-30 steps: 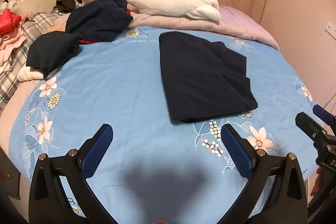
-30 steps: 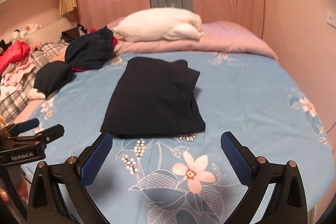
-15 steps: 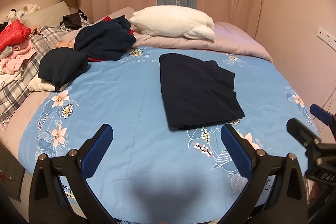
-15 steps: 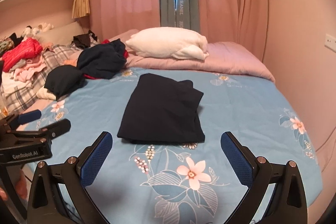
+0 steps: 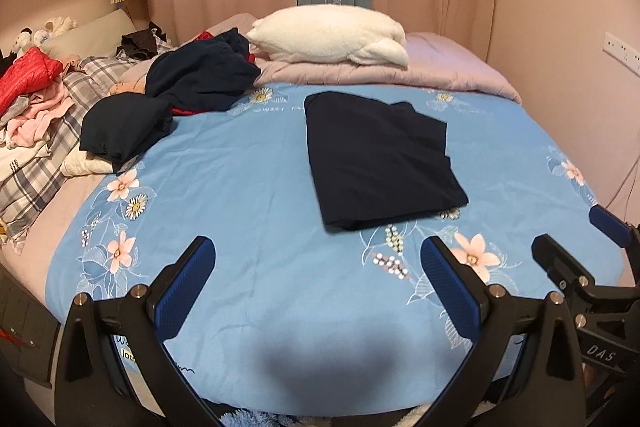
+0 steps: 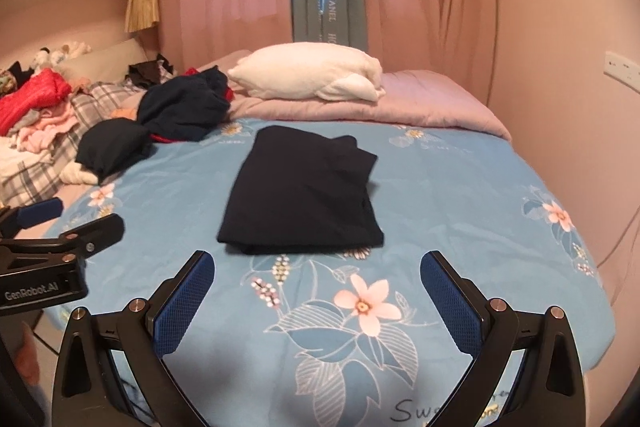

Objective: Fold large clothes

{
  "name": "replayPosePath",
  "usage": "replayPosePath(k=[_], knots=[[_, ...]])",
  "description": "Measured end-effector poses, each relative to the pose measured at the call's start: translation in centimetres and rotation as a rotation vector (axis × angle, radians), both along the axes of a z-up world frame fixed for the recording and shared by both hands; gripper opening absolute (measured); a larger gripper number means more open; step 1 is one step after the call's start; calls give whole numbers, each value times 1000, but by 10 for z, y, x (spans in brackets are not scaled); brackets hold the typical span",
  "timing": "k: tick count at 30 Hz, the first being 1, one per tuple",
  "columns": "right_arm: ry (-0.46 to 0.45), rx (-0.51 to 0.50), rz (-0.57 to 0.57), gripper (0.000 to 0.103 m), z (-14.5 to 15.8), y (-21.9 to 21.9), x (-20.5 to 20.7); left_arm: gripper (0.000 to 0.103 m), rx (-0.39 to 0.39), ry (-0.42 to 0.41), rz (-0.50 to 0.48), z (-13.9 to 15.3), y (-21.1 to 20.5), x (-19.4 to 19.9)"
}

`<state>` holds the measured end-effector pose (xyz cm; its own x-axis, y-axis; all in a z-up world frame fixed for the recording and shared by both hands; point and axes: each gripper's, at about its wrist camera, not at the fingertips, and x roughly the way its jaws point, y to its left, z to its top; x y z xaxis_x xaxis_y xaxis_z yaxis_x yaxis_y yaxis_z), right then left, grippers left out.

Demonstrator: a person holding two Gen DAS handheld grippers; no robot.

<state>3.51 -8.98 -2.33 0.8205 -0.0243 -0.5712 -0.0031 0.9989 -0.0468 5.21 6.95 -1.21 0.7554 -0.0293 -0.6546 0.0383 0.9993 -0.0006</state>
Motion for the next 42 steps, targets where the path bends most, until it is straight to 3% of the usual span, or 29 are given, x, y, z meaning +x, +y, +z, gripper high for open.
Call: replayPosePath(k=[5, 42], knots=[[19, 28, -9, 102, -4, -6, -1, 103, 18, 43, -15, -13, -6, 1], [36, 36, -9, 102, -10, -8, 4, 103, 36, 48, -57, -20, -15, 4]])
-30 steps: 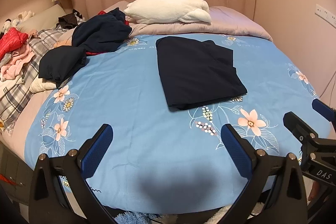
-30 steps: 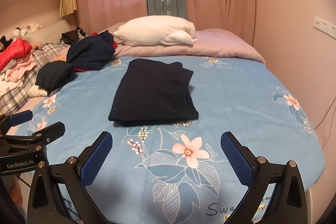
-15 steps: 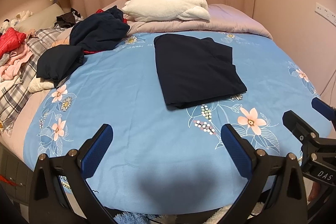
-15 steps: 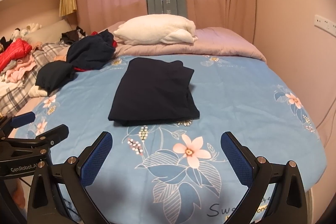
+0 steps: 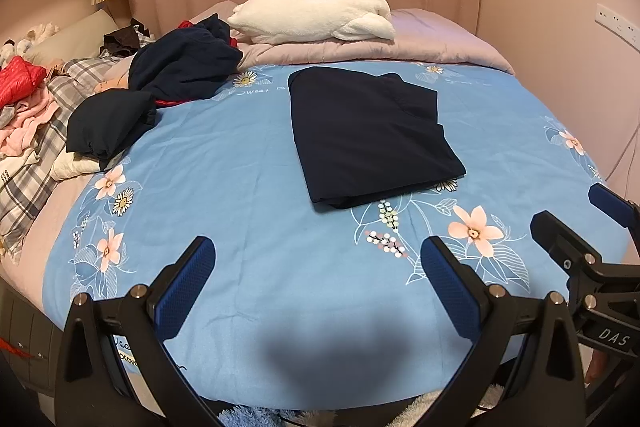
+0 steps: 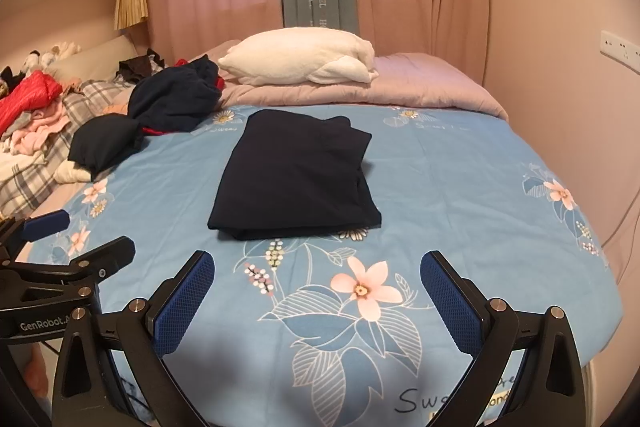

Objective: Fold large clothes

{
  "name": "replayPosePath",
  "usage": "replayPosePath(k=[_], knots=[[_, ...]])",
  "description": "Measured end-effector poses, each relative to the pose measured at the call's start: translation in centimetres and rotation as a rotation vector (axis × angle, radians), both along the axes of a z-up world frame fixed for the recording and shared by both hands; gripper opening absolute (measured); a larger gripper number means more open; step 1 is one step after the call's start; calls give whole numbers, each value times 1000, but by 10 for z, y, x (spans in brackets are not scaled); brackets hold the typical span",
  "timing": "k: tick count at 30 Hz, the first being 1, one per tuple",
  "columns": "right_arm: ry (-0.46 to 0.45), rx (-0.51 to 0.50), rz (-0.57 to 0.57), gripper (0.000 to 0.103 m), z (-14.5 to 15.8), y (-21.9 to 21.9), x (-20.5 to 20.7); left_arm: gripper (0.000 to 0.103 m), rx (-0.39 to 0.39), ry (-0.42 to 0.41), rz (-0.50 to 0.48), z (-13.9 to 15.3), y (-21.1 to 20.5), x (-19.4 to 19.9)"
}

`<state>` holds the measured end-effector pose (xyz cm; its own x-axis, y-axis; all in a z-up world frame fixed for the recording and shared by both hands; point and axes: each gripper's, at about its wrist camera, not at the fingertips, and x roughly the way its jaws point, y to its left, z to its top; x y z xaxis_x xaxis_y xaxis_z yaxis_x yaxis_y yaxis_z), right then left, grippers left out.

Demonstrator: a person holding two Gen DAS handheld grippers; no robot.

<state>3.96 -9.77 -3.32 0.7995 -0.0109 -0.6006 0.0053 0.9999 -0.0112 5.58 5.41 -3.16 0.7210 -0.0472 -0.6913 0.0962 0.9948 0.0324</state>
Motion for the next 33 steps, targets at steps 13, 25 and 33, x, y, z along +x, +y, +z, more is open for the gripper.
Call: replayPosePath(k=[13, 25, 33], knots=[[5, -2, 1, 102, 0, 0, 2, 103, -3, 4, 4, -1, 0, 1], [9, -2, 6, 102, -3, 0, 1, 103, -8, 10, 8, -3, 5, 2], [11, 1, 3, 102, -5, 0, 0, 103, -9, 10, 11, -3, 5, 2]])
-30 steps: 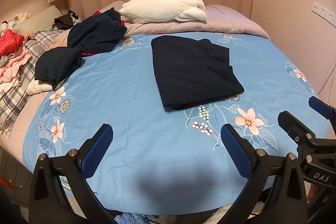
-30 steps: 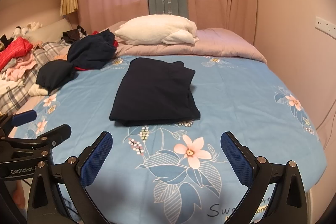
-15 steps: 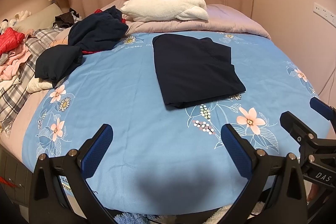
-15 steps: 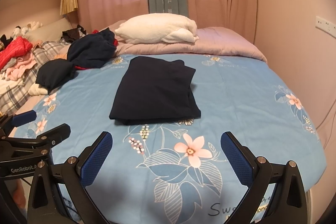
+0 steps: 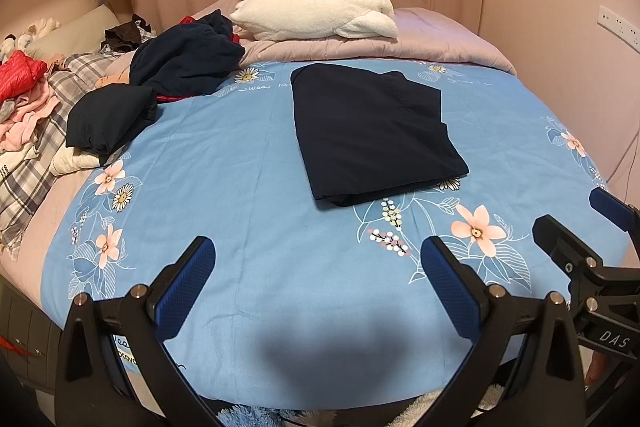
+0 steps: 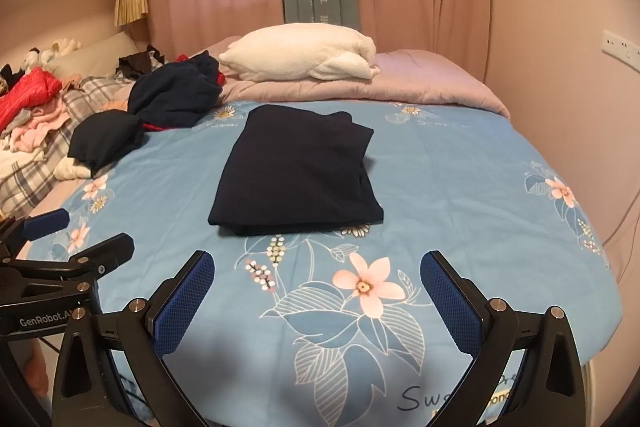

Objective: Fold large clothes

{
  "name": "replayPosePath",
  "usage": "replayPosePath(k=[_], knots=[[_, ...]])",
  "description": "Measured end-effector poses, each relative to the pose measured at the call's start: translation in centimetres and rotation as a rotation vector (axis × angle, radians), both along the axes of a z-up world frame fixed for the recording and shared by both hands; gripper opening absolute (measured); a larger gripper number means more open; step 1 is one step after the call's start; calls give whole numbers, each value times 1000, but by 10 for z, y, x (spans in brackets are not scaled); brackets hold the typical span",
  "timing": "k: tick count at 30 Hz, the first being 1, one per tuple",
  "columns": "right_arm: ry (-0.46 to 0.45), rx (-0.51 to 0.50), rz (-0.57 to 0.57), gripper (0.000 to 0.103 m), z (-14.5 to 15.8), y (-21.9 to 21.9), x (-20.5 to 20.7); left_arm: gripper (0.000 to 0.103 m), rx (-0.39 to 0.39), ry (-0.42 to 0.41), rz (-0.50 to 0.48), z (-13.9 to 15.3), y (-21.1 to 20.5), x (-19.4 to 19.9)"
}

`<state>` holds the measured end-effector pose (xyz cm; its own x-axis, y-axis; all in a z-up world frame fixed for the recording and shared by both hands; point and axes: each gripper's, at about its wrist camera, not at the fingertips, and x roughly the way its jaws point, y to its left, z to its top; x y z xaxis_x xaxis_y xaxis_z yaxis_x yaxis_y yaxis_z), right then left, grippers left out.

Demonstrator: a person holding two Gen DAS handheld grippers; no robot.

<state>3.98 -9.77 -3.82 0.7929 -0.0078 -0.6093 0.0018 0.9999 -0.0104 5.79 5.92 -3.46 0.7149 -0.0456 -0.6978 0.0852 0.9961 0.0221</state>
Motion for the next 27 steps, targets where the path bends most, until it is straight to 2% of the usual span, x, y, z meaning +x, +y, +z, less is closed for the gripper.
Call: replayPosePath(k=[27], knots=[[9, -1, 18, 102, -2, -4, 3, 103, 2, -8, -7, -1, -5, -1]])
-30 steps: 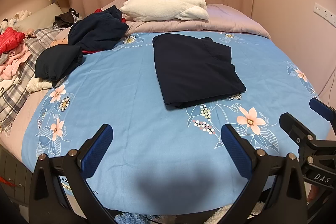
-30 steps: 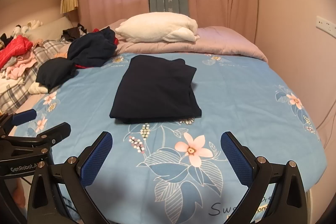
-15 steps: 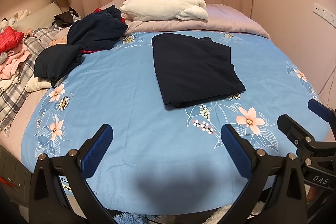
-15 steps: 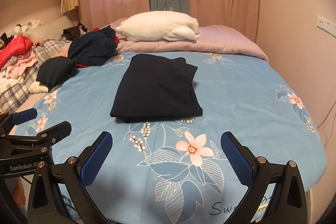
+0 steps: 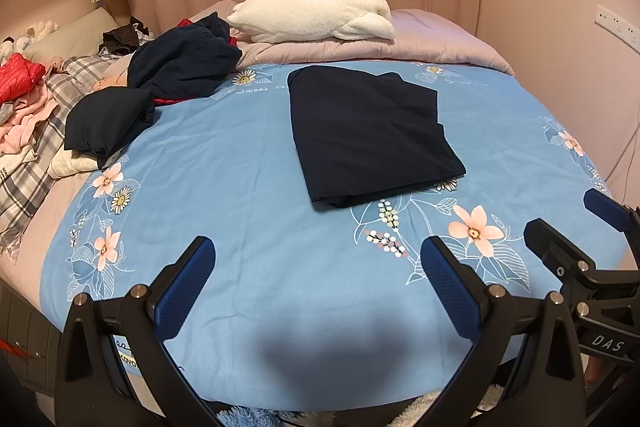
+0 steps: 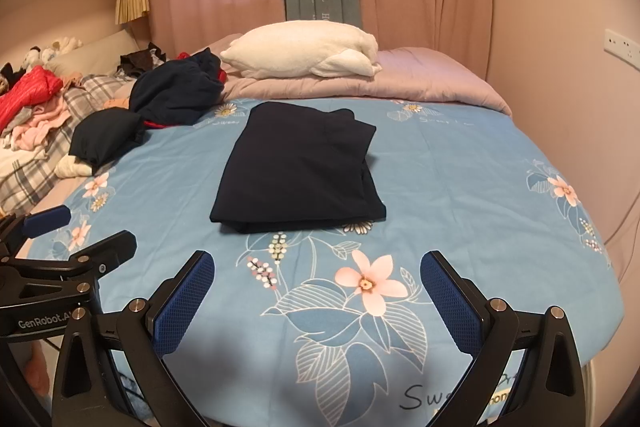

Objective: Fold large clothes

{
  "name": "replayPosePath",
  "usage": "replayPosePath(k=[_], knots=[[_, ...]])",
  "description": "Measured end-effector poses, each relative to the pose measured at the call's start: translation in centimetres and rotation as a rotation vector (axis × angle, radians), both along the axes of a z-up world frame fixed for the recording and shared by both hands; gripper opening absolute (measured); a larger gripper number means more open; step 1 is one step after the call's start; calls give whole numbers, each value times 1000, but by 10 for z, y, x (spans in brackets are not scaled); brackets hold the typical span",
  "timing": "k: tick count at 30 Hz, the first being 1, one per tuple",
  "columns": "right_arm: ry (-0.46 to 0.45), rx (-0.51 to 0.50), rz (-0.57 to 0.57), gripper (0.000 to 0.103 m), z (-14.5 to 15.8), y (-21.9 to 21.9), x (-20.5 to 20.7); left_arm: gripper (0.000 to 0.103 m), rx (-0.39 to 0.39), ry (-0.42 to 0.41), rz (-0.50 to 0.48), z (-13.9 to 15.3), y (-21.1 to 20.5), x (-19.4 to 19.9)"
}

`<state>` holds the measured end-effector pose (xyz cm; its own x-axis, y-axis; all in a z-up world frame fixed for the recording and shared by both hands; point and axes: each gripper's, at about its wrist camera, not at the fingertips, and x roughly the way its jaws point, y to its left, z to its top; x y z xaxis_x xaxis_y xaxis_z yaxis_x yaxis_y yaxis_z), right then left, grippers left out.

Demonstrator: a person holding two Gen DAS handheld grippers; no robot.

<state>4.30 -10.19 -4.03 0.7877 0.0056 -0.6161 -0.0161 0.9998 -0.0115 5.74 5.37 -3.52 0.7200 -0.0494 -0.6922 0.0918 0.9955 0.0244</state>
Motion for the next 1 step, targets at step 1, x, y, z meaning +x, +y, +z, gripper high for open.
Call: replayPosePath(k=[1], knots=[[1, -1, 0, 102, 0, 0, 1, 103, -1, 2, 0, 0, 0, 0]])
